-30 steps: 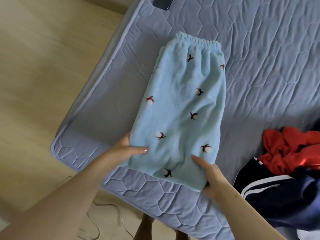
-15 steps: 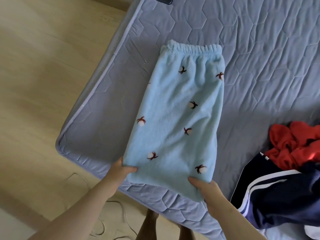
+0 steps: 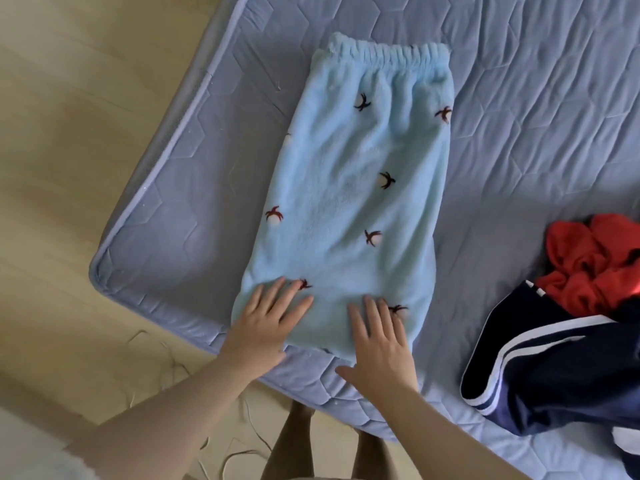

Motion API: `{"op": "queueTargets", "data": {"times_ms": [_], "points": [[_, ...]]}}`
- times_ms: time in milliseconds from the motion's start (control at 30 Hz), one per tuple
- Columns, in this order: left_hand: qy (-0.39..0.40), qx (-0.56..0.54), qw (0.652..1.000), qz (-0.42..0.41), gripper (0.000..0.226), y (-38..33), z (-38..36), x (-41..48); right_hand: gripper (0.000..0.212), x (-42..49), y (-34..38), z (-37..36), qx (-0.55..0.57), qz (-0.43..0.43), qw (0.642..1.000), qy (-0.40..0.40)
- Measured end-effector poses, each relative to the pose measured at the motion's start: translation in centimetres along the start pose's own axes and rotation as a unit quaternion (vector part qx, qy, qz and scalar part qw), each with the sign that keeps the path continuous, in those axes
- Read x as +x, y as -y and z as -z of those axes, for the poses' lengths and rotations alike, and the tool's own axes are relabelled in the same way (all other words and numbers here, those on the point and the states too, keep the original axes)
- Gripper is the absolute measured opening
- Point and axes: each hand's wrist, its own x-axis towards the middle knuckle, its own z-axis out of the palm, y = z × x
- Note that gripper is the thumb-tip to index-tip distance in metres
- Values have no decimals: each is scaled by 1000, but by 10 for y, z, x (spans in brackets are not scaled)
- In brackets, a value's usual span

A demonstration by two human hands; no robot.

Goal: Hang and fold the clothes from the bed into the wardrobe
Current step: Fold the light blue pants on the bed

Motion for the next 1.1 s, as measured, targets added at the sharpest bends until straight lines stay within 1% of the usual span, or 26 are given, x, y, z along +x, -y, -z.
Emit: {"op": "queueTargets", "data": {"times_ms": [33, 67, 100, 167, 200, 300, 333, 367, 433, 467, 533, 567, 633, 700, 800, 867, 933, 967, 1033, 1100], "points": [[-40, 18, 999, -1, 77, 1, 0, 7, 105, 6, -6, -5, -14, -10, 999, 33], [-88, 30, 996, -13, 56, 2, -2, 13, 104, 13, -11, -10, -33, -20, 998, 49], [-126, 37, 991, -28, 44, 3, -6, 19, 102, 19, -15, -14, -56, -27, 997, 52], [-159, 39, 985, -48, 49, 2, -12, 29, 92, 29, -18, -21, -60, -38, 996, 47], [-163, 41, 985, -49, 48, 2, -13, 32, 86, 32, -17, -22, -48, -42, 997, 45], [-165, 45, 984, -53, 35, 1, -14, 34, 65, 37, -14, -23, -7, -40, 999, 17], [-145, 40, 988, -46, 35, 1, -7, 32, 58, 37, -13, -19, 11, -37, 999, 11], [-110, 25, 993, -35, 41, 1, -2, 31, 52, 36, -14, -13, 34, -39, 999, 10], [9, -7, 1000, 7, 54, -1, 12, 28, 41, 29, -17, 4, 84, -68, 994, 26], [63, -6, 998, 18, 51, -3, 18, 28, 39, 25, -19, 13, 102, -85, 990, 37], [109, -17, 994, 20, 37, -6, 36, 27, 38, 14, -23, 29, 120, -102, 985, 73], [129, -30, 991, 16, 34, -9, 46, 24, 39, 6, -24, 35, 122, -102, 983, 94], [182, -58, 981, -16, 35, -17, 63, 11, 40, -13, -25, 45, 125, -93, 978, 140], [246, -86, 964, -46, 35, -29, 73, -8, 36, -37, -28, 48, 126, -87, 972, 179], [341, -141, 927, -63, 41, -50, 78, -37, 25, -79, -31, 44, 133, -75, 955, 255], [408, -186, 892, -58, 42, -61, 78, -53, 21, -103, -30, 41, 148, -55, 937, 312], [462, -239, 853, -37, 43, -66, 77, -66, 26, -120, -27, 40, 169, -41, 919, 354], [477, -259, 839, -24, 45, -66, 79, -69, 30, -125, -27, 41, 179, -38, 912, 367], [489, -288, 823, -4, 45, -64, 89, -69, 39, -127, -29, 49, 193, -40, 906, 374], [480, -305, 822, 10, 44, -57, 105, -59, 37, -118, -38, 65, 207, -46, 908, 361]]}}
